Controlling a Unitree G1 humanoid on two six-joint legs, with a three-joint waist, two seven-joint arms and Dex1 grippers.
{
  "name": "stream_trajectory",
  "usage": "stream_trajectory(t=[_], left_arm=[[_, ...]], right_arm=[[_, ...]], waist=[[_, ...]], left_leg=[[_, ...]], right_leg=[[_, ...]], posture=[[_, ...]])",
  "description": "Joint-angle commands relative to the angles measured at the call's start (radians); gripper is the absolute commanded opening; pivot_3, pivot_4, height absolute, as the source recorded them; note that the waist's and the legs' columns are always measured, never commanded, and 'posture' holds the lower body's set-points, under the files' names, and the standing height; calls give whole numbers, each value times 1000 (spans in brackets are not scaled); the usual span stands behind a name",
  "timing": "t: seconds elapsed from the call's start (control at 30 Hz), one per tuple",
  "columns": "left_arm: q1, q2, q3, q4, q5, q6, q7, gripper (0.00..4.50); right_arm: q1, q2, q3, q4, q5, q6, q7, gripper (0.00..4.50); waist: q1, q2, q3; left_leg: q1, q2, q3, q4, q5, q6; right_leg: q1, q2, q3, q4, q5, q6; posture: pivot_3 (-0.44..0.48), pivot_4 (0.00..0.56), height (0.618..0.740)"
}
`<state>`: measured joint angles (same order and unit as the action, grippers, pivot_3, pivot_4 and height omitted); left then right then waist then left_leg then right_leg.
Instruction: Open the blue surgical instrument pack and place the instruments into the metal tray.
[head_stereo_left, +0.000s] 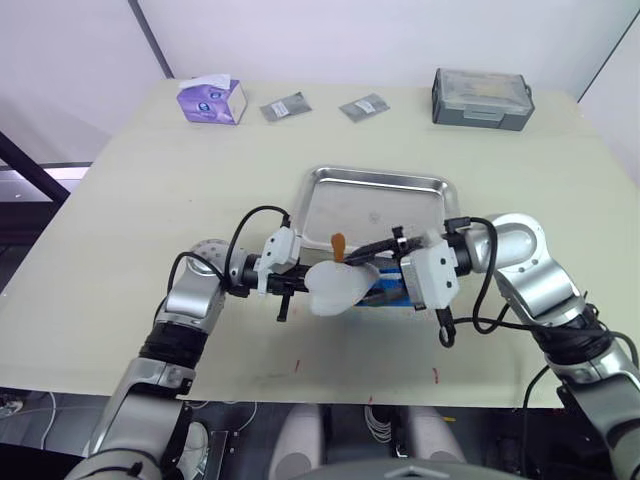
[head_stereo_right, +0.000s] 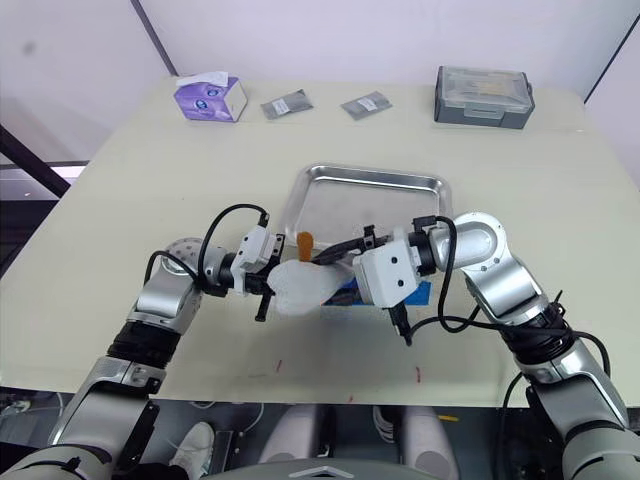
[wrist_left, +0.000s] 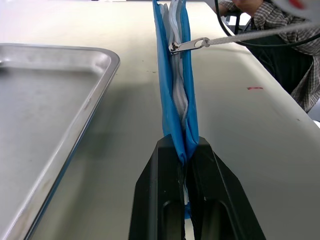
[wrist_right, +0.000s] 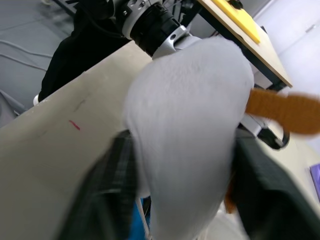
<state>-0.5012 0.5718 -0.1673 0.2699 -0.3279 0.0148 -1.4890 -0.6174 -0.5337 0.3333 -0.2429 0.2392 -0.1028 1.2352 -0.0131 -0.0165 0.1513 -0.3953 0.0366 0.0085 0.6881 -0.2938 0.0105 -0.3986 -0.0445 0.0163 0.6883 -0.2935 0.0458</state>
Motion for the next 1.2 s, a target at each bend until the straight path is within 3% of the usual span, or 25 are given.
stream_trajectory(t=[0.03, 0.07, 0.3, 0.57, 0.7, 0.87, 1.17, 1.2], left_arm=[[5, 8, -16, 18, 24, -2, -9, 0], [4, 8, -16, 21, 25, -3, -10, 0], [1, 11, -13, 25, 28, -8, -14, 0], [9, 23, -8, 18, 28, -10, -11, 0], [14, 28, -5, 6, 23, -4, -9, 0], [2, 30, -6, 10, 23, -1, -12, 0], [-13, 29, -9, 7, 23, 5, -18, 0], [-13, 29, -9, 6, 23, 5, -18, 0]], right_arm=[[3, -10, -44, -50, 30, -23, -10, 4204], [9, -12, -50, -55, 39, -17, -12, 4446], [62, -57, -105, -89, 110, 30, -4, 4446], [172, -207, -263, -106, 253, 306, -49, 4446], [309, -296, -330, -119, 325, 458, -48, 4446], [383, -266, -299, -94, 282, 439, -67, 4446], [380, -188, -259, 13, 220, 387, -76, 4446], [380, -181, -265, 20, 227, 390, -77, 4224]], waist=[[-1, 0, 0], [-1, 0, 0], [0, 0, 0], [-4, 0, 0], [2, 0, 0], [-5, 0, 0], [-2, 0, 0], [-2, 0, 0]], left_leg=[[0, 0, 0, 0, 0, 0], [0, 0, 0, 0, 0, 0], [0, 0, 0, 0, 0, 0], [0, 0, 0, 0, 0, 0], [0, 1, 0, -1, 0, 0], [1, 0, 2, -1, 0, 0], [1, 1, 1, -1, 0, 0], [1, 0, 1, -1, 0, 0]], right_leg=[[0, 0, 0, 0, 0, 0], [0, 0, 0, 0, 0, 0], [0, 0, 0, 0, 0, 0], [0, 0, 1, 0, 0, 0], [0, 1, 0, 0, 0, 0], [1, 1, 3, 0, 0, 0], [0, 2, 2, 0, 0, 0], [0, 2, 2, 0, 0, 0]], posture=[[0, 150, 740], [0, 150, 740], [0, 150, 740], [0, 150, 740], [0, 150, 740], [0, 150, 740], [0, 150, 740], [0, 150, 740]])
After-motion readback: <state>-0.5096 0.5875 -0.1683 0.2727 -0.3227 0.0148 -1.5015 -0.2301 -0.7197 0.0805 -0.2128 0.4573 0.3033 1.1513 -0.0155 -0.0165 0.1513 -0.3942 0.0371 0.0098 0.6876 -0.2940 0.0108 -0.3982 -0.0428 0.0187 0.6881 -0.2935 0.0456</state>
